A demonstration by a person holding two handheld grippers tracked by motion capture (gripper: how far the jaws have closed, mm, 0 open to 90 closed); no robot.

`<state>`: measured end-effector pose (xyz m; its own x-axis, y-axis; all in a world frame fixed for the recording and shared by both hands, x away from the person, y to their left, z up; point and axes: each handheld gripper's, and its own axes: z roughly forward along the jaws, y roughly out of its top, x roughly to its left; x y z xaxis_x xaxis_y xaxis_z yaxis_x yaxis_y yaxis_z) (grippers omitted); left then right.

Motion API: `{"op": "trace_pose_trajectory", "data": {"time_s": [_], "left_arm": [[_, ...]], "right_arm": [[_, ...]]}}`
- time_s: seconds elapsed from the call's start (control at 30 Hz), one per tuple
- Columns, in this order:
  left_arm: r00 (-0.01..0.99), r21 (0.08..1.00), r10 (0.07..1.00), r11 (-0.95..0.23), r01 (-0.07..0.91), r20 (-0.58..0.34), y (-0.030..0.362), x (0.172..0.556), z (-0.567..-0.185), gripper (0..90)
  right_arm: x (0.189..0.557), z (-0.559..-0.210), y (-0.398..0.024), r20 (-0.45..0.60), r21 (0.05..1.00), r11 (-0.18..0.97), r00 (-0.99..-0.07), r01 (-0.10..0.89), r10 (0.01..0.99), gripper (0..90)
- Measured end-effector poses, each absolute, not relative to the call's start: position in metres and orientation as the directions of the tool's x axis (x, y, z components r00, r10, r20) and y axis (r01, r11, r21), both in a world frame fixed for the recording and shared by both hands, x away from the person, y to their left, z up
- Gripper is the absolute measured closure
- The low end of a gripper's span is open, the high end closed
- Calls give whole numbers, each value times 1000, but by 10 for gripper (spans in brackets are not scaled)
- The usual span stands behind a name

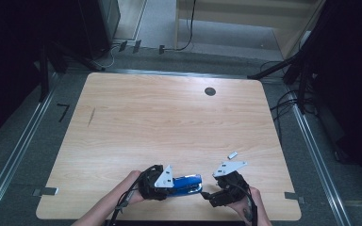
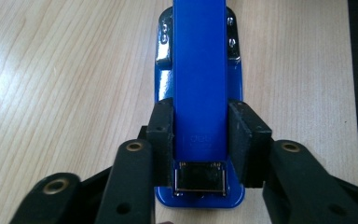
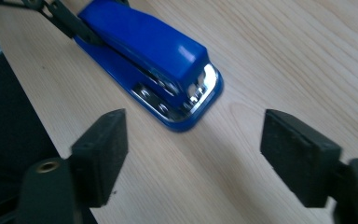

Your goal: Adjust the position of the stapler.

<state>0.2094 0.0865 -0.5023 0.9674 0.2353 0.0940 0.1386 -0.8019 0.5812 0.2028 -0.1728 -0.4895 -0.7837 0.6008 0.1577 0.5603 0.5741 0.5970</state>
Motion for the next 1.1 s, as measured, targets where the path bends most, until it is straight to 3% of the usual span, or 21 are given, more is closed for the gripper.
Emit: {"op": "trace_pose_trajectory", "data": {"time_s": [0.03, 0.1, 0.17, 0.23, 0.3, 0.7, 1.1], "left_arm": [[965, 582, 249, -798, 156, 83, 86, 209, -502, 620], [960, 559, 275, -805, 199, 53, 87, 209, -502, 489], [953, 561, 302, -794, 235, 27, 91, 208, -501, 462], [945, 553, 325, -793, 257, 26, 95, 205, -500, 461], [938, 552, 347, -785, 281, 16, 100, 202, -500, 483], [915, 562, 401, -766, 311, 39, 98, 200, -505, 610], [924, 547, 378, -786, 289, 56, 100, 207, -502, 600]], "right_arm": [[203, -489, -173, 158, 597, 574, -784, 560, 601, 272], [203, -489, -168, 141, 602, 581, -789, 548, 599, 317], [203, -488, -164, 126, 619, 585, -801, 525, 585, 377], [203, -487, -162, 122, 620, 584, -800, 523, 587, 402], [205, -485, -157, 114, 635, 581, -806, 509, 581, 481], [211, -487, -145, 112, 635, 599, -825, 488, 554, 517], [207, -490, -149, 155, 649, 564, -815, 510, 558, 576]]}}
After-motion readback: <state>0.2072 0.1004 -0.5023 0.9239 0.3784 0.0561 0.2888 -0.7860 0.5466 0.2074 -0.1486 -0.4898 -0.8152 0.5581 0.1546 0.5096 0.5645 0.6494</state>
